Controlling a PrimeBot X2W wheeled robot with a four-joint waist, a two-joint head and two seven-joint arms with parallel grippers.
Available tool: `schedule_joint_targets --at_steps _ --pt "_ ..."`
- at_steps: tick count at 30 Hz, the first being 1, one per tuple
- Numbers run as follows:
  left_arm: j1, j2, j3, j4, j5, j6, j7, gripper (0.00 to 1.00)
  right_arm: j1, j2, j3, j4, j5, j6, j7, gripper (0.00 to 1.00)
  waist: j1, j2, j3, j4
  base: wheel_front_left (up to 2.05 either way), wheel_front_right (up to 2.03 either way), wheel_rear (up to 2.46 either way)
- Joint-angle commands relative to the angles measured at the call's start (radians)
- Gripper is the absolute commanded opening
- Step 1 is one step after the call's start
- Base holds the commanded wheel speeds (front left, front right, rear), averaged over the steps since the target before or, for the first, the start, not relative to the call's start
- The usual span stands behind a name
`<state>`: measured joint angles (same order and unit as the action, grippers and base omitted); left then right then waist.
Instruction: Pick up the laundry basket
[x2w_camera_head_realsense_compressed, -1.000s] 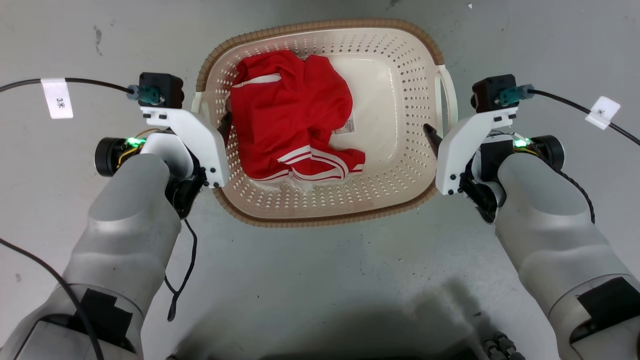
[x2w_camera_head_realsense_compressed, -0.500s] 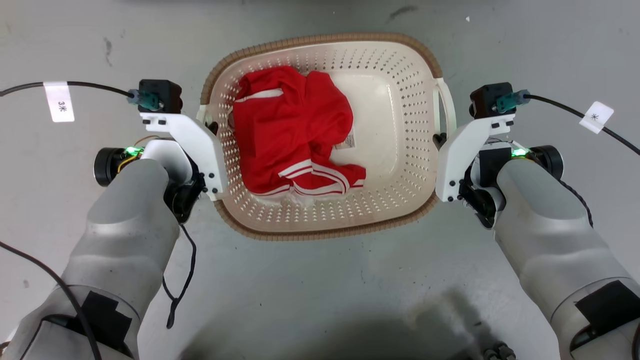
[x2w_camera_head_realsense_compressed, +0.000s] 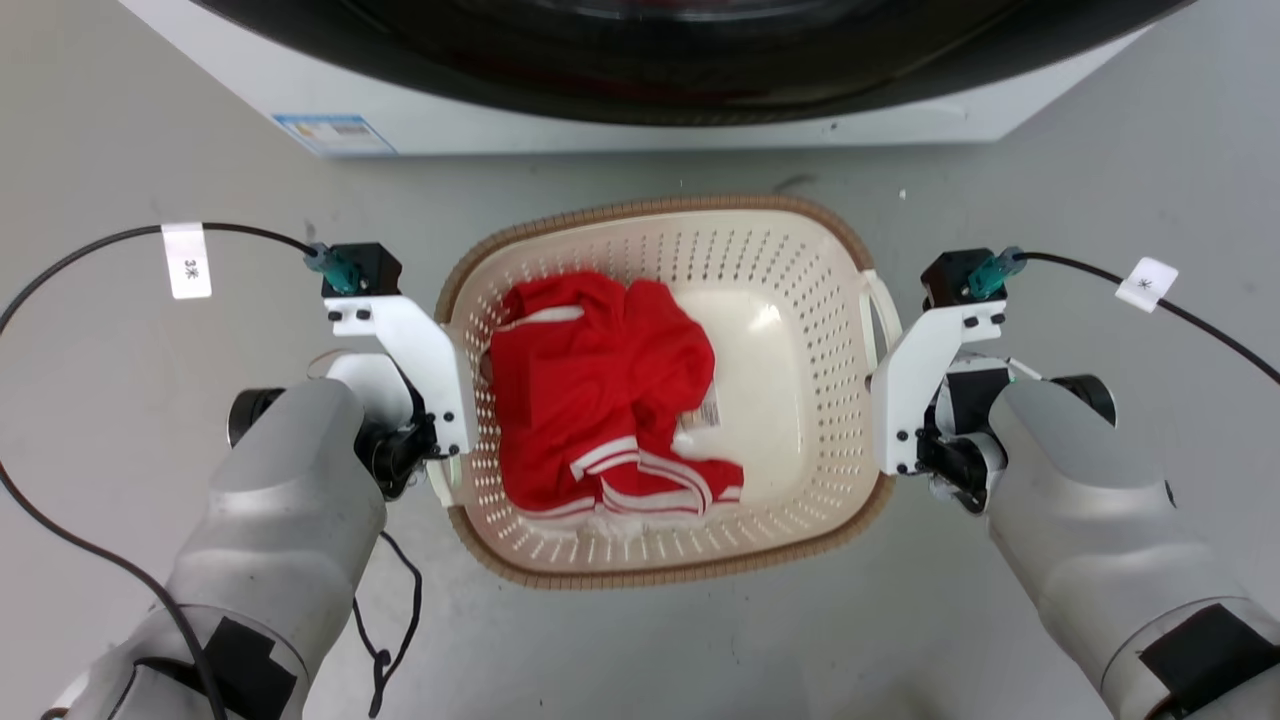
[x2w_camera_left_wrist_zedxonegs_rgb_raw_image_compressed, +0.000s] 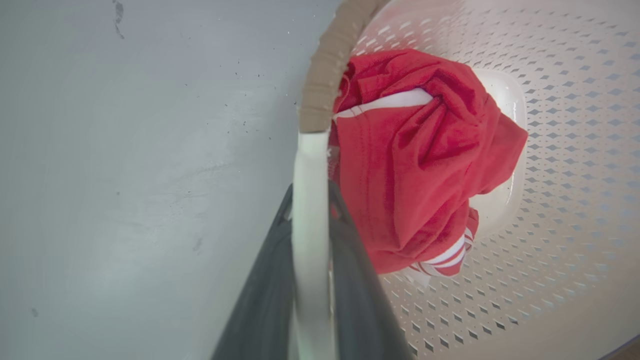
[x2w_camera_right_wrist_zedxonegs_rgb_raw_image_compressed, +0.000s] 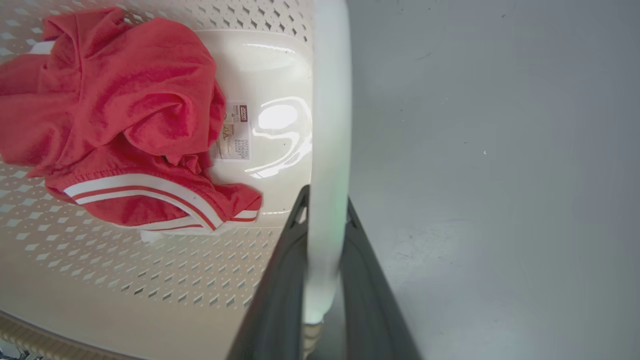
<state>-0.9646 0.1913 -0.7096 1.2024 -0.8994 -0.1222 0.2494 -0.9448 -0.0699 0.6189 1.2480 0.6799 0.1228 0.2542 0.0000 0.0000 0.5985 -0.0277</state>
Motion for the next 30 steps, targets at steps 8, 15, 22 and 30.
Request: schedule_joint_targets --at_steps 8,15,22,30 --pt "0.040 -0.043 -0.023 0.013 -0.050 -0.015 0.075 0.00 0.036 0.035 0.033 -0.001 0.059 0.014 0.114 0.00 0.0000 0.0000 -0.175 0.004 0.00 0.00 0.00" --pt "0.061 -0.055 -0.025 0.041 -0.083 -0.015 0.134 0.00 0.059 0.035 0.056 0.002 0.095 0.014 0.181 0.00 0.0000 0.0000 -0.286 0.000 0.00 0.00 0.00" --pt "0.090 -0.067 -0.036 0.057 -0.091 -0.015 0.151 0.00 0.090 0.035 0.070 0.013 0.121 0.014 0.229 0.00 0.0000 0.0000 -0.397 -0.005 0.00 0.00 0.00" --pt "0.133 -0.077 -0.048 0.071 -0.094 -0.014 0.175 0.00 0.128 0.035 0.080 0.024 0.141 0.014 0.270 0.00 0.0000 0.0000 -0.504 -0.009 0.00 0.00 0.00"
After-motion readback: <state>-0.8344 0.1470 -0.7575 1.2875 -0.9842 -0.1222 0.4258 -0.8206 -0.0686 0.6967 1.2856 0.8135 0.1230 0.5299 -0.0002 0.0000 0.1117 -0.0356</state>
